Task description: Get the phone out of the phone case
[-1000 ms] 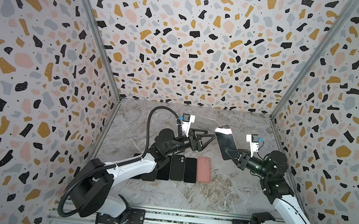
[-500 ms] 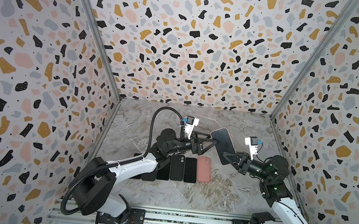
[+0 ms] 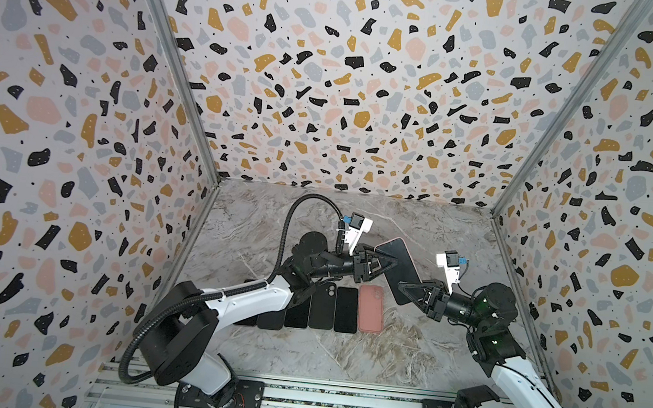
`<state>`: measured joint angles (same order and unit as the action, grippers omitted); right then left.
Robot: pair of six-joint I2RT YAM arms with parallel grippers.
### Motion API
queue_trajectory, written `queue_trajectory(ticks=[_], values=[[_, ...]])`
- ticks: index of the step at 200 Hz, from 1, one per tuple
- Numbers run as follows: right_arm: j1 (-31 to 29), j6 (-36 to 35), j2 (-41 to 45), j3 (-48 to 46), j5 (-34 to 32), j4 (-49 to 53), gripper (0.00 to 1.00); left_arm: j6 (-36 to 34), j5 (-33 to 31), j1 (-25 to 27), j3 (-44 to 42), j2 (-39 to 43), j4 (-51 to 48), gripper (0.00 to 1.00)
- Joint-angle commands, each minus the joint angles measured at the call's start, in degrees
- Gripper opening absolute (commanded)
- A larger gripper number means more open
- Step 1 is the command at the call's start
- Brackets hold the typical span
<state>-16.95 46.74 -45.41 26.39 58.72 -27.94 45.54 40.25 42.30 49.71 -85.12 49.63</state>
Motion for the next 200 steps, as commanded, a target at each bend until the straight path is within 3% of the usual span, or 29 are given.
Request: queue_trajectory(ticks=[1, 49, 91, 95, 108, 128, 155, 174, 200], values=[[-0.16, -1.68, 0.28, 0.85, 0.3, -4.14, 0.0, 1.24, 2.69, 0.49, 1.36, -0.31, 5.07, 0.36], [-0.2, -4.0, -1.39, 1.16, 0.17, -4.46, 0.02, 4.73, 4.82, 0.48, 0.96, 0.07, 8.42, 0.16], [-0.19, -5.53, -3.78, 1.78, -0.05, -5.97, 0.38, 4.69, 3.95, 0.5, 0.72, 4.05, 5.88, 0.02], [-0.25, -5.52, -4.04, 1.71, 0.07, -6.43, 0.47, 4.28, 3.72, 0.5, 0.88, 4.63, 5.02, 0.0], [-0.27, -5.35, -4.4, 1.32, -0.52, -7.42, 0.65, 2.96, 2.04, 0.45, 1.47, 6.64, 2.01, 0.0], [-0.36, -4.83, -3.52, -0.27, -1.41, -9.79, 0.83, 0.7, -1.85, 0.5, 2.52, 10.22, -3.8, 0.0], [-1.09, -0.91, 0.46, -5.9, -4.67, -17.68, 0.9, 1.74, -10.09, 0.36, 2.55, 15.81, -7.2, 0.0], [-2.91, 2.06, 3.18, -9.6, -8.25, -24.06, 0.9, 7.29, -17.36, 0.38, 0.42, 18.75, -5.31, 0.0], [-7.72, 2.67, 4.94, -11.71, -13.28, -29.93, 0.9, 14.39, -21.01, 0.5, -2.7, 19.29, 1.28, 0.0]])
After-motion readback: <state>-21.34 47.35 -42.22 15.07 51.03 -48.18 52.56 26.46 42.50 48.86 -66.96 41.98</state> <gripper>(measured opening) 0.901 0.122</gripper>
